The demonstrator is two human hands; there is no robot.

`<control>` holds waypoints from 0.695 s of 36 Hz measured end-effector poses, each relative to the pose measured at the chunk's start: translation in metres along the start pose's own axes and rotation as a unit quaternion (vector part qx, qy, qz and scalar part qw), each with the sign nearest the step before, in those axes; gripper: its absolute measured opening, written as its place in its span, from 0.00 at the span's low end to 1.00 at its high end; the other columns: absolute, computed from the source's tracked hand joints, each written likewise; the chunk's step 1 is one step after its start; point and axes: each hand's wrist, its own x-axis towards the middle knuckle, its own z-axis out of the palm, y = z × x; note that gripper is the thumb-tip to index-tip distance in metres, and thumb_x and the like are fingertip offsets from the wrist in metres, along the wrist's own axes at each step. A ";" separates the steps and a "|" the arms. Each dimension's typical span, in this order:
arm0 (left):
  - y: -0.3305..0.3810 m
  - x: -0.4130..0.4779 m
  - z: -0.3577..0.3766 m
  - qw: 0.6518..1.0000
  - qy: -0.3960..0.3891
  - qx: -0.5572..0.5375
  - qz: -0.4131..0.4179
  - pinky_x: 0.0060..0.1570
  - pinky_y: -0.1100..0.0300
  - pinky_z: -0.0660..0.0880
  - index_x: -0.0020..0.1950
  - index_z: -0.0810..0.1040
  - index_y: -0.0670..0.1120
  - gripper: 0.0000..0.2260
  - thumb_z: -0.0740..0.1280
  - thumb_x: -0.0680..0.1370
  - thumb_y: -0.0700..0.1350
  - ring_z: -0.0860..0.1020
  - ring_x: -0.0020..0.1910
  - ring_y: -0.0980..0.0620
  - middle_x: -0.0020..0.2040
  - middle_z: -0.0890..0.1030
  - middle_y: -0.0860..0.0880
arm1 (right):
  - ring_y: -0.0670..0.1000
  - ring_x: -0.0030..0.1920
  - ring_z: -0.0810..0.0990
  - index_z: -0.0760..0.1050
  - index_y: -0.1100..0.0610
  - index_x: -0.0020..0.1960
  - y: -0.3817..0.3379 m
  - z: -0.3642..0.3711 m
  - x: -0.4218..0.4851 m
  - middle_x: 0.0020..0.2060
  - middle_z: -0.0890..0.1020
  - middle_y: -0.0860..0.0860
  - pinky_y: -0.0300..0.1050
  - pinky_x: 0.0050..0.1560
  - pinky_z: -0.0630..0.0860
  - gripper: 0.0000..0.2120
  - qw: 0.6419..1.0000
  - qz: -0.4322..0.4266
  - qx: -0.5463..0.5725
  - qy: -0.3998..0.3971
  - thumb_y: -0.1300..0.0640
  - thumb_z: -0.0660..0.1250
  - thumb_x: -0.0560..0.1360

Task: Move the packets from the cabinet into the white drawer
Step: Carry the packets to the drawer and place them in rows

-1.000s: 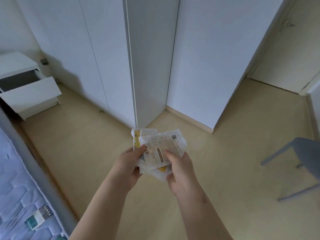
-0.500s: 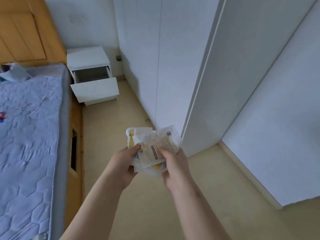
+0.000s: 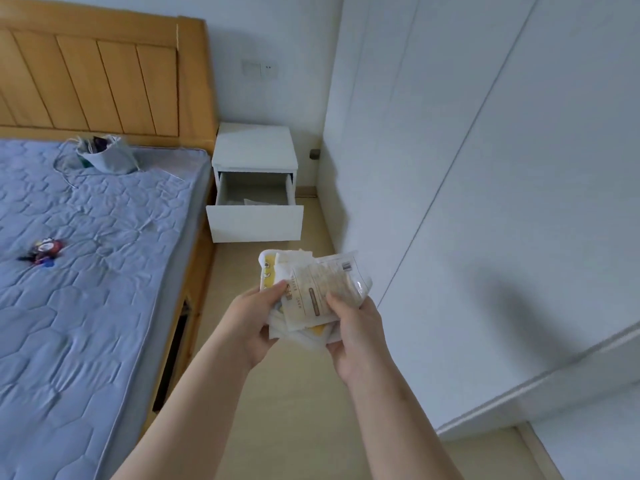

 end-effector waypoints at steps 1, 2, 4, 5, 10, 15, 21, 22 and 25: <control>0.009 0.011 0.000 1.000 0.007 -0.006 0.002 0.39 0.54 0.77 0.54 0.77 0.42 0.06 0.63 0.79 0.42 0.81 0.44 0.46 0.48 0.83 0.43 | 0.57 0.51 0.82 0.74 0.58 0.60 -0.004 0.009 0.013 0.52 0.82 0.57 0.52 0.48 0.79 0.13 1.000 0.001 -0.002 -0.002 0.66 0.62 0.77; 0.017 0.021 0.000 1.000 0.012 -0.006 0.002 0.39 0.54 0.77 0.52 0.77 0.42 0.05 0.63 0.79 0.42 0.81 0.44 0.46 0.47 0.83 0.43 | 0.56 0.51 0.82 0.74 0.58 0.60 -0.007 0.015 0.025 0.52 0.82 0.57 0.53 0.49 0.79 0.12 1.000 0.004 -0.003 -0.002 0.66 0.62 0.77; 0.030 0.042 0.000 1.000 0.014 0.003 -0.002 0.39 0.54 0.77 0.50 0.77 0.43 0.04 0.63 0.79 0.42 0.81 0.43 0.46 0.45 0.83 0.43 | 0.56 0.50 0.82 0.74 0.59 0.58 -0.010 0.026 0.050 0.51 0.83 0.56 0.53 0.49 0.79 0.11 1.000 0.016 0.001 -0.001 0.66 0.63 0.77; 0.037 0.054 -0.001 1.000 0.017 0.006 -0.003 0.39 0.54 0.77 0.49 0.77 0.43 0.05 0.64 0.79 0.42 0.81 0.43 0.46 0.44 0.84 0.43 | 0.55 0.48 0.83 0.75 0.59 0.57 -0.011 0.031 0.064 0.50 0.83 0.56 0.52 0.49 0.79 0.11 1.000 0.024 0.003 -0.003 0.66 0.63 0.76; 0.072 0.118 -0.006 0.999 0.044 0.005 0.011 0.40 0.53 0.76 0.51 0.78 0.41 0.07 0.64 0.79 0.43 0.82 0.44 0.45 0.45 0.84 0.42 | 0.52 0.44 0.83 0.78 0.58 0.54 -0.018 0.067 0.138 0.46 0.84 0.54 0.45 0.41 0.80 0.09 0.998 0.035 -0.047 -0.020 0.66 0.65 0.75; 0.112 0.190 0.013 0.999 0.018 0.010 0.040 0.44 0.49 0.78 0.55 0.77 0.41 0.09 0.62 0.80 0.44 0.83 0.45 0.43 0.47 0.85 0.41 | 0.47 0.41 0.81 0.76 0.60 0.55 -0.050 0.097 0.226 0.47 0.82 0.54 0.32 0.31 0.75 0.10 0.991 -0.026 -0.123 -0.037 0.65 0.66 0.74; 0.172 0.271 0.050 0.997 0.017 -0.066 0.035 0.35 0.52 0.81 0.56 0.76 0.42 0.09 0.61 0.80 0.44 0.84 0.41 0.44 0.46 0.85 0.42 | 0.50 0.46 0.81 0.74 0.58 0.56 -0.097 0.139 0.341 0.48 0.82 0.54 0.39 0.36 0.75 0.10 0.986 -0.028 -0.150 -0.063 0.61 0.67 0.75; 0.182 0.283 0.054 0.996 0.016 -0.080 0.043 0.34 0.53 0.81 0.56 0.76 0.42 0.09 0.61 0.79 0.44 0.84 0.41 0.45 0.45 0.85 0.42 | 0.50 0.46 0.81 0.74 0.58 0.56 -0.103 0.148 0.357 0.49 0.81 0.54 0.40 0.37 0.75 0.10 0.987 -0.026 -0.143 -0.069 0.61 0.66 0.75; 0.203 0.315 0.056 0.990 0.048 -0.120 0.057 0.32 0.55 0.81 0.53 0.77 0.42 0.07 0.62 0.79 0.41 0.84 0.38 0.47 0.44 0.85 0.42 | 0.51 0.50 0.81 0.72 0.56 0.58 -0.112 0.175 0.396 0.50 0.81 0.53 0.50 0.48 0.80 0.10 0.989 -0.010 -0.123 -0.076 0.59 0.63 0.77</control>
